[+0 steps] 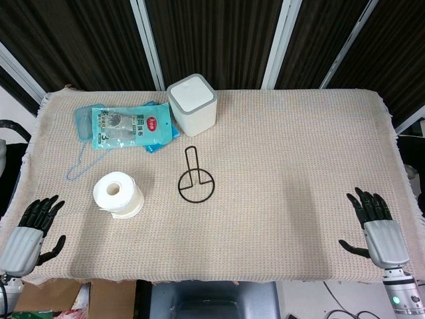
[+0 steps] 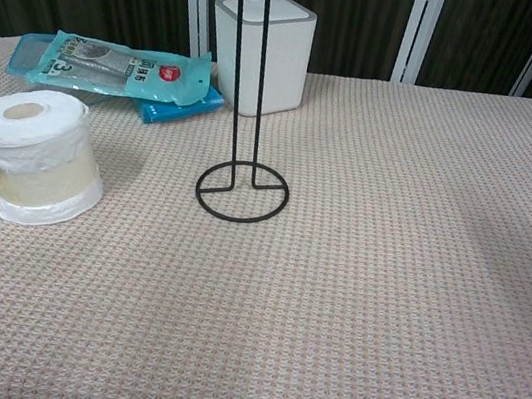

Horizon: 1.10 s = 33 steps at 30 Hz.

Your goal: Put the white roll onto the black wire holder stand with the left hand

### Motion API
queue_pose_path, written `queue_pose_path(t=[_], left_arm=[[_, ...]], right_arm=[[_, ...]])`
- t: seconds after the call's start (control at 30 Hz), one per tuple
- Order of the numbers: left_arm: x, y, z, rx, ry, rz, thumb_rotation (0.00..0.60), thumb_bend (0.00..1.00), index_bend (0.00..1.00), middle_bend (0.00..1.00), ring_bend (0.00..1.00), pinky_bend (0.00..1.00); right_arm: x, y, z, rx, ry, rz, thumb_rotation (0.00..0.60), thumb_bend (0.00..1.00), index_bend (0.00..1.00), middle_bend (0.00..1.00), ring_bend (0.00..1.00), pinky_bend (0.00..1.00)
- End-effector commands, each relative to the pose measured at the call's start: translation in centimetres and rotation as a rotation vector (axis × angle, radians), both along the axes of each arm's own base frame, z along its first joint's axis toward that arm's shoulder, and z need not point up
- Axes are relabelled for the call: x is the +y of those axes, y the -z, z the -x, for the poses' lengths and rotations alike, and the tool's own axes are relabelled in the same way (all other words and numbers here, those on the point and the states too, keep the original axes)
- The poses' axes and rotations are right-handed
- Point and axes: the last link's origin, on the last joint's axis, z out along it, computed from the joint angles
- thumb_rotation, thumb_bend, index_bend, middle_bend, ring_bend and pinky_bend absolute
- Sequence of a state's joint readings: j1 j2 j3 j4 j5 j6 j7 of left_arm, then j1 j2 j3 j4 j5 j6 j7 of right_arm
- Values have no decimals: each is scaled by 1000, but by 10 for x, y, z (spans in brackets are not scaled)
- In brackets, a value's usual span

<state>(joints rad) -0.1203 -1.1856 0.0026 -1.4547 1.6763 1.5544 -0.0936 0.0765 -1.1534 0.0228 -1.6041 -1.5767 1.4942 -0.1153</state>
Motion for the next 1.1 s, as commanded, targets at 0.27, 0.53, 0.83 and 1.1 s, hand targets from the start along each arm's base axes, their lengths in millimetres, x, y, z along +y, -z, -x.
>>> queue_pose_path(t=[0.27,0.53,0.83,1.1], left_arm=[[22,28,-9,-243,45,22,600,383,0,0,0,68],[66,57,-32,-667,-19,199,600,343,0,0,0,23],[97,82,-44,-659,-73,196,600,323,0,0,0,0],[101,103,-43,-597,-91,203,600,320,0,0,0,0]], right_arm=[[4,-7,1,-11,-1,4,600,129,0,0,0,0],[5,-10,1,-30,0,-9,600,128,0,0,0,0],[6,-8,0,-68,11,-78,600,129,0,0,0,0],[9,-10,-1,-96,5,-115,600,128,0,0,0,0]])
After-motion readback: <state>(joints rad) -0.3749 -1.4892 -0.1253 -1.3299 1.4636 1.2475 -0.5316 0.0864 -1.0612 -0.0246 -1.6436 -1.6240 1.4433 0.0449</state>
